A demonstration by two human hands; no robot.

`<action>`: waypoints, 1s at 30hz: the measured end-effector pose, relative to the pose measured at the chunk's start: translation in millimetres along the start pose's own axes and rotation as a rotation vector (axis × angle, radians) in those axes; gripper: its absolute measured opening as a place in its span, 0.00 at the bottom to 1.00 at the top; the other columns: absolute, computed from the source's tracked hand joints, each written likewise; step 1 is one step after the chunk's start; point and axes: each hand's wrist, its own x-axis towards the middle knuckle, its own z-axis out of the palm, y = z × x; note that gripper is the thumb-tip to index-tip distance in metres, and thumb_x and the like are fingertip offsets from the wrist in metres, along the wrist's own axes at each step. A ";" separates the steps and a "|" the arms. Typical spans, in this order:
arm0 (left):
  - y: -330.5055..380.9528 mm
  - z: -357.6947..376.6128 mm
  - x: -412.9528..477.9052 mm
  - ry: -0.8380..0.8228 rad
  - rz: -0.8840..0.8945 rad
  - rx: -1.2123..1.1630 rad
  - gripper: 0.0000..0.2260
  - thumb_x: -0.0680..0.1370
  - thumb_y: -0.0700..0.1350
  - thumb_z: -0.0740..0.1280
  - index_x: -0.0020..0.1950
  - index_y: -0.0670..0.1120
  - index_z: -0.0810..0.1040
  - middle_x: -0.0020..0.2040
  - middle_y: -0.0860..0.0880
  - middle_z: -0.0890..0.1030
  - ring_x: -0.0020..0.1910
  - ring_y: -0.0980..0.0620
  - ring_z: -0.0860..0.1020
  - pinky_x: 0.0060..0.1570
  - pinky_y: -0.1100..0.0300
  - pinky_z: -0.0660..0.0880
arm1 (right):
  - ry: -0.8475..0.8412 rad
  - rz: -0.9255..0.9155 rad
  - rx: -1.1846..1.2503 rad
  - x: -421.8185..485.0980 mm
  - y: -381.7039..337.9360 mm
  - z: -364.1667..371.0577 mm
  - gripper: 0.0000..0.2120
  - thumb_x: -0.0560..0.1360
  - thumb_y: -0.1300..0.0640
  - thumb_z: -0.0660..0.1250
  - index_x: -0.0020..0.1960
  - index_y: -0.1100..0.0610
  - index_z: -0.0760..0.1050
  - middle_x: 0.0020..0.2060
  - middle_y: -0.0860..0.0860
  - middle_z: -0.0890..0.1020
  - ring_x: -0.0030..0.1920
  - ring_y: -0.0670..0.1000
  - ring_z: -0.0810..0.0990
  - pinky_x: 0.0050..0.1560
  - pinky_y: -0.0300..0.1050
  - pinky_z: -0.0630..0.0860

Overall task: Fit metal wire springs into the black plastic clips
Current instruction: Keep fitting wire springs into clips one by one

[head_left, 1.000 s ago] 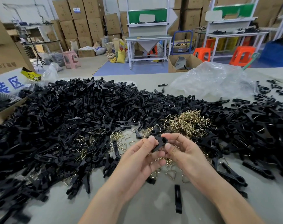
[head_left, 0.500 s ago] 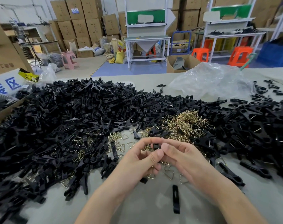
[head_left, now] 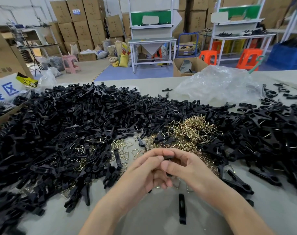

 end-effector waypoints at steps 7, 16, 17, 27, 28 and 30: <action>-17.7 13.1 3.0 0.027 0.098 0.247 0.16 0.78 0.60 0.65 0.55 0.50 0.81 0.39 0.47 0.78 0.36 0.48 0.76 0.38 0.57 0.73 | 0.096 0.010 -0.046 1.7 9.1 5.5 0.06 0.78 0.56 0.67 0.47 0.53 0.83 0.27 0.51 0.78 0.25 0.51 0.77 0.29 0.40 0.75; -16.8 13.0 6.4 0.057 0.097 0.248 0.17 0.76 0.61 0.65 0.50 0.48 0.81 0.35 0.50 0.78 0.32 0.50 0.73 0.36 0.60 0.73 | 0.101 -0.022 0.035 4.6 14.5 8.3 0.13 0.80 0.59 0.69 0.59 0.43 0.81 0.44 0.74 0.80 0.28 0.56 0.79 0.30 0.39 0.76; -17.0 12.7 6.2 0.058 0.099 0.249 0.17 0.76 0.61 0.65 0.50 0.48 0.81 0.35 0.49 0.77 0.32 0.50 0.73 0.36 0.60 0.73 | 0.098 -0.024 0.037 4.6 14.8 8.6 0.13 0.80 0.58 0.69 0.59 0.42 0.81 0.45 0.74 0.79 0.28 0.56 0.79 0.30 0.39 0.76; -17.1 10.3 5.9 0.043 0.086 0.270 0.19 0.77 0.61 0.64 0.52 0.47 0.81 0.35 0.50 0.77 0.32 0.50 0.73 0.39 0.56 0.73 | 0.077 -0.019 0.069 5.1 20.6 6.4 0.12 0.80 0.53 0.69 0.61 0.41 0.81 0.41 0.74 0.78 0.28 0.53 0.80 0.32 0.39 0.77; -16.6 9.6 5.9 0.040 0.078 0.263 0.19 0.77 0.61 0.64 0.52 0.47 0.81 0.35 0.49 0.77 0.32 0.50 0.73 0.39 0.56 0.73 | 0.074 -0.014 0.079 5.1 21.5 6.6 0.12 0.81 0.53 0.69 0.62 0.40 0.81 0.39 0.72 0.79 0.28 0.53 0.80 0.32 0.40 0.78; -15.5 8.1 5.9 0.031 0.061 0.243 0.19 0.77 0.62 0.64 0.53 0.47 0.81 0.33 0.49 0.75 0.30 0.50 0.74 0.37 0.56 0.73 | 0.071 -0.007 0.097 5.1 21.7 7.0 0.13 0.81 0.54 0.68 0.63 0.41 0.80 0.34 0.65 0.78 0.27 0.52 0.80 0.31 0.40 0.78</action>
